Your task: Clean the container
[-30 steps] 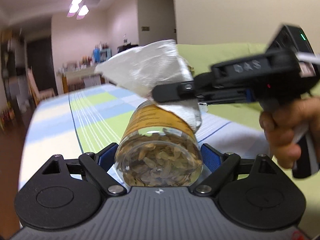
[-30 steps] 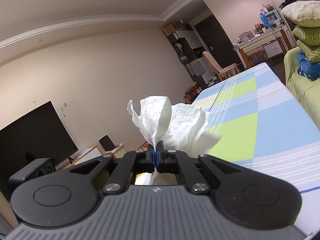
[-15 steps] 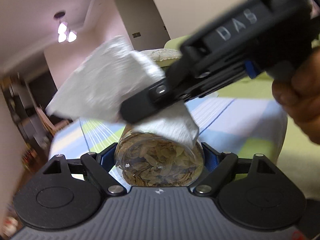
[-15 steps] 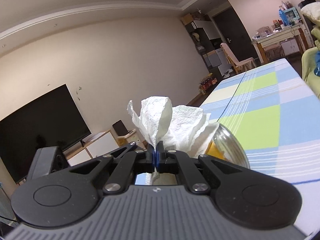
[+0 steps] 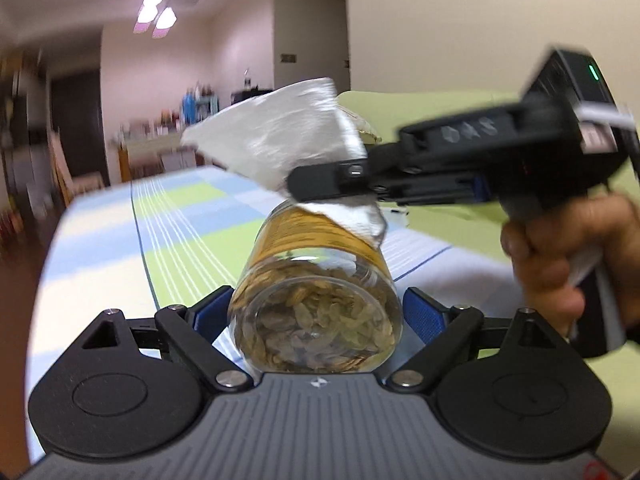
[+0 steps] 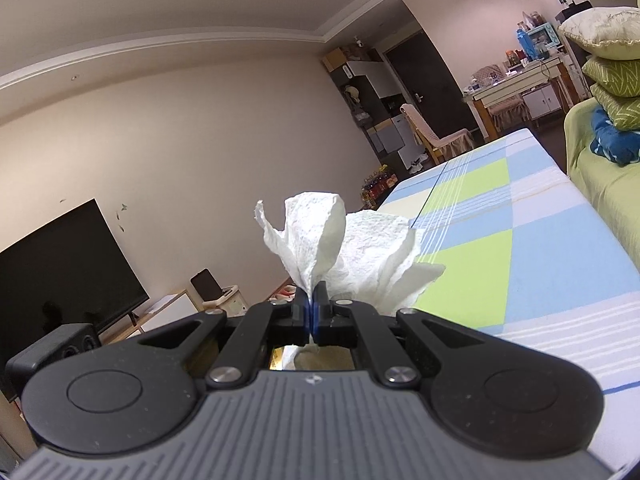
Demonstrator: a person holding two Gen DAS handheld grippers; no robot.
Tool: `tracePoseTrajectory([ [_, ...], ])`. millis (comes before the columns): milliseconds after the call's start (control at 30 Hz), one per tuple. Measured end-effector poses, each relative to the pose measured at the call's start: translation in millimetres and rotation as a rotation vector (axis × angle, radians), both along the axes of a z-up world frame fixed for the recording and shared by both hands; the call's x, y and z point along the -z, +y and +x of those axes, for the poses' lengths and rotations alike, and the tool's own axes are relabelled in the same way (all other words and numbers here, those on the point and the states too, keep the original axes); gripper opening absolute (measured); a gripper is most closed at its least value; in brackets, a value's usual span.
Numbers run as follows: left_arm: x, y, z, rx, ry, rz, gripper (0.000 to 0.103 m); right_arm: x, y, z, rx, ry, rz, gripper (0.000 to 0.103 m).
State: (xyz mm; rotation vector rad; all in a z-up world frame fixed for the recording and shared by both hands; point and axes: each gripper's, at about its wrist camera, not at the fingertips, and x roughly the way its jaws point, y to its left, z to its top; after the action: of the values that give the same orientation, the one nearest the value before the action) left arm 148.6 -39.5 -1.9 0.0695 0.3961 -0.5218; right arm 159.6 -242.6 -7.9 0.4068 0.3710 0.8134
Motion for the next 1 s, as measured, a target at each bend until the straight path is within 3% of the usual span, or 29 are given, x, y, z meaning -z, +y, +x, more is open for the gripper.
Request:
tracePoseTrajectory([
  [100, 1.7, 1.6, 1.1, 0.000, 0.007, -0.003, 0.085, -0.9, 1.3, 0.9, 0.005, 0.004, -0.002, 0.000],
  [200, 0.1, -3.9, -2.5, -0.004, -0.023, 0.046, 0.085, -2.4, 4.6, -2.9, 0.001, 0.001, -0.017, 0.000],
  [433, 8.1, -41.8, -20.4, -0.008, -0.231, 0.361, 0.085, -3.0, 29.7, -26.4, -0.134, -0.033, -0.059, 0.000],
  [533, 11.8, -50.0, -23.1, -0.008, -0.266, 0.415, 0.085, -4.2, 24.0, -15.7, -0.092, -0.031, -0.061, 0.000],
  [700, 17.3, -56.3, -19.8, -0.026, -0.271, 0.471, 0.085, 0.6, 2.2, 13.7, 0.008, 0.034, 0.021, 0.000],
  [800, 13.3, -49.5, -10.8, -0.024, -0.206, 0.372, 0.085, 1.4, 3.3, 12.1, 0.014, 0.017, 0.012, 0.000],
  [1000, 4.2, -10.3, 12.3, -0.011, -0.002, -0.009, 0.087, 3.4, 5.0, 13.5, 0.018, 0.016, 0.017, 0.000],
])
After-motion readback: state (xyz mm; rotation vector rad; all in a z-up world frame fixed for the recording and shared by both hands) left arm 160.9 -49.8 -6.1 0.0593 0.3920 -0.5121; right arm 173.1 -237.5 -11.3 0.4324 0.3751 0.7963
